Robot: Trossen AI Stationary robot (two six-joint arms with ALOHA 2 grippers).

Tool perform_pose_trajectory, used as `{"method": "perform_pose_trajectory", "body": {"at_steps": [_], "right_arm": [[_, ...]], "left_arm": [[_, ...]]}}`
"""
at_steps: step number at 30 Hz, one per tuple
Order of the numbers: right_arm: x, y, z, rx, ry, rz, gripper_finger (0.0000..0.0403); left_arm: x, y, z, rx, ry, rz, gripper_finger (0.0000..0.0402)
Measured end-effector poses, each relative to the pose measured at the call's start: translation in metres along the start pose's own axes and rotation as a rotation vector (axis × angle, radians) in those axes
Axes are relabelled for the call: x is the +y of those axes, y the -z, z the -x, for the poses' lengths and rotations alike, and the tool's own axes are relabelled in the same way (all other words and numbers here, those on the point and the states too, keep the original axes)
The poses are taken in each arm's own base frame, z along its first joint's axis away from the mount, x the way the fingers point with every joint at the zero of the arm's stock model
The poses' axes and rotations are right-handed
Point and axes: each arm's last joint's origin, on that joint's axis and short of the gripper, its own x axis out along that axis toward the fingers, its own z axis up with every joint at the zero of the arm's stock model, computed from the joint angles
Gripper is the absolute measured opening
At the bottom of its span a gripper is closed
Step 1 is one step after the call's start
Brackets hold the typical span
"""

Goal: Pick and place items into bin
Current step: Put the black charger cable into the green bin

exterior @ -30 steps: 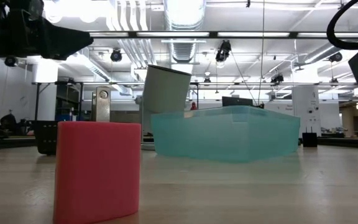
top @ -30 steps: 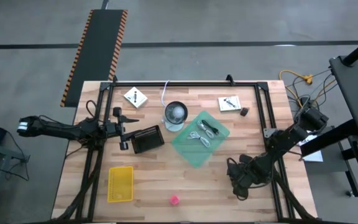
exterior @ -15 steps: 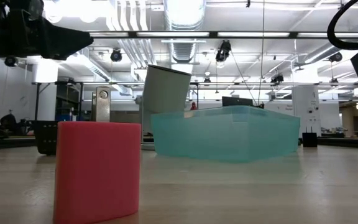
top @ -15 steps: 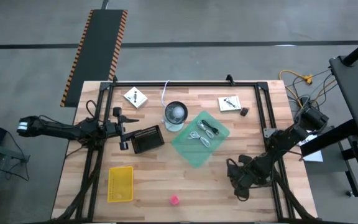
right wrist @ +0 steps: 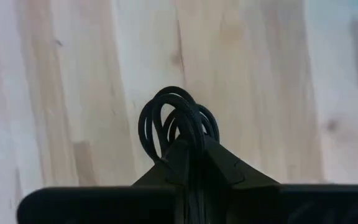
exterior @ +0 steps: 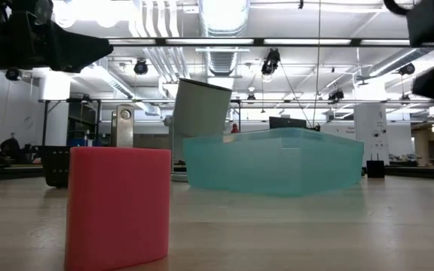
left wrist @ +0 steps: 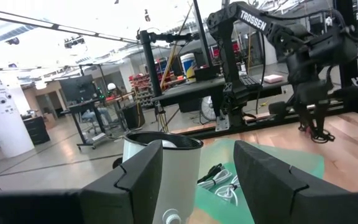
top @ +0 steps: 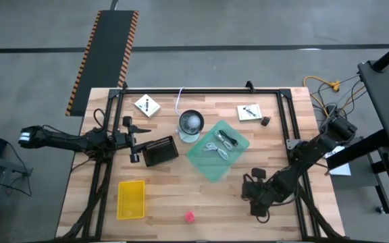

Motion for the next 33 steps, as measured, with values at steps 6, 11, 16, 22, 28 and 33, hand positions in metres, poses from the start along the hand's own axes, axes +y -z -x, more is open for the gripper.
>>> {"method": "perform_pose_trajectory", "body": {"at_steps": [6, 11, 16, 22, 28, 33], "right_arm": [[0.006, -0.021, 0.02, -0.14, 0.023, 0.115, 0.0013], [0.003, -0.04, 0.041, -0.218, 0.027, 0.18, 0.0013], [-0.006, -0.06, 0.056, -0.308, 0.084, 0.24, 0.0013], [-0.025, -0.088, 0.064, -0.386, 0.203, 0.213, 0.0013], [-0.052, -0.117, 0.075, -0.415, 0.255, 0.099, 0.0013], [-0.075, -0.137, 0.084, -0.436, 0.298, 0.068, 0.0013]], "left_arm": [[0.0, 0.0, 0.0, 0.001, 0.0, -0.001, 0.0183], [0.0, 0.0, 0.0, 0.002, 0.0, -0.001, 0.0183], [0.0, 0.0, 0.0, 0.002, 0.0, -0.001, 0.0183], [0.0, 0.0, 0.0, 0.002, 0.0, 0.0, 0.0183], [0.0, 0.0, 0.0, -0.001, -0.001, 0.0, 0.0183], [0.0, 0.0, 0.0, -0.003, -0.001, 0.001, 0.0183]]}}
